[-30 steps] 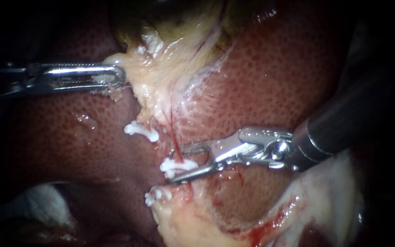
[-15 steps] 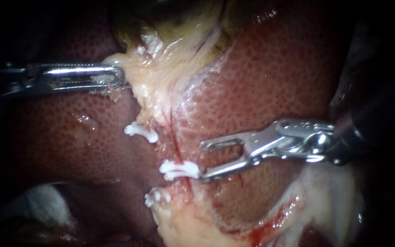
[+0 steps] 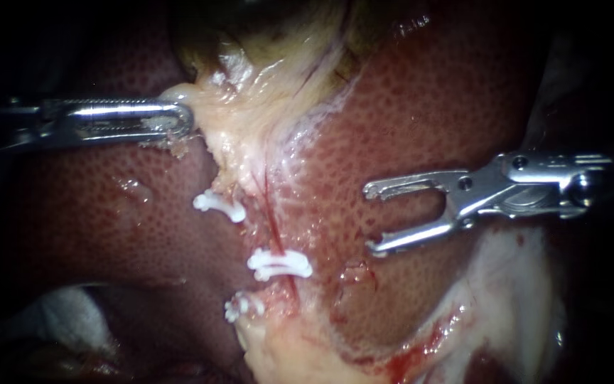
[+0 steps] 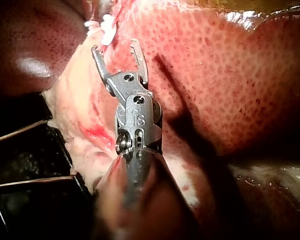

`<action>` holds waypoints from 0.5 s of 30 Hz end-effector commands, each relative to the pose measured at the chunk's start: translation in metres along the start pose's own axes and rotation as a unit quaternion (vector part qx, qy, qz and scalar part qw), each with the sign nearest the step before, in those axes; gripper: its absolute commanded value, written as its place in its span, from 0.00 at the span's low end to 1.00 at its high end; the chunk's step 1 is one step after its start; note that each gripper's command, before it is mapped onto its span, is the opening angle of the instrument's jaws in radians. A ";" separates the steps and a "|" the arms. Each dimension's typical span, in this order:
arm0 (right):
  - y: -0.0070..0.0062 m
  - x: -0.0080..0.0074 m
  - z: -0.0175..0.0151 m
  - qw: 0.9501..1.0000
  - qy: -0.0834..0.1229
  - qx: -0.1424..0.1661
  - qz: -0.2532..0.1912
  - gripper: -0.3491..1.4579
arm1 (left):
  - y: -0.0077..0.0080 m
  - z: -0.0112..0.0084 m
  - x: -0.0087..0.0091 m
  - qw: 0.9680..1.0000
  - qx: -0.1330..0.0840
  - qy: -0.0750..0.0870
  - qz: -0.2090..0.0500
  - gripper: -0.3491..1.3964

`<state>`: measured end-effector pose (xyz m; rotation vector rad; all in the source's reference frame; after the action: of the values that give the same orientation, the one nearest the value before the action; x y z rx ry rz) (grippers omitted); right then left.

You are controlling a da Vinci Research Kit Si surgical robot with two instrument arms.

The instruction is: Going back second clip right tube

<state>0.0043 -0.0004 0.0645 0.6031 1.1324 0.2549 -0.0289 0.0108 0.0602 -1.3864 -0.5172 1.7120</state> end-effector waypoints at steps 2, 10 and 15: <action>-0.0002 0.0000 0.0000 1.000 0.000 0.000 -0.002 0.47 | 0.0000 0.0002 -0.0003 1.000 0.000 0.000 0.001 0.00; -0.0002 0.0000 0.0000 1.000 0.000 -0.001 -0.001 0.47 | -0.0004 0.0032 -0.0032 1.000 -0.003 -0.019 0.011 0.00; -0.0002 0.0000 0.0000 1.000 0.001 -0.001 -0.001 0.47 | -0.0010 0.0057 -0.0048 0.999 -0.006 -0.032 0.013 0.00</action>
<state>0.0043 -0.0006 0.0643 0.5992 1.1348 0.2547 -0.0341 0.0085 0.0657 -1.3604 -0.5523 1.7847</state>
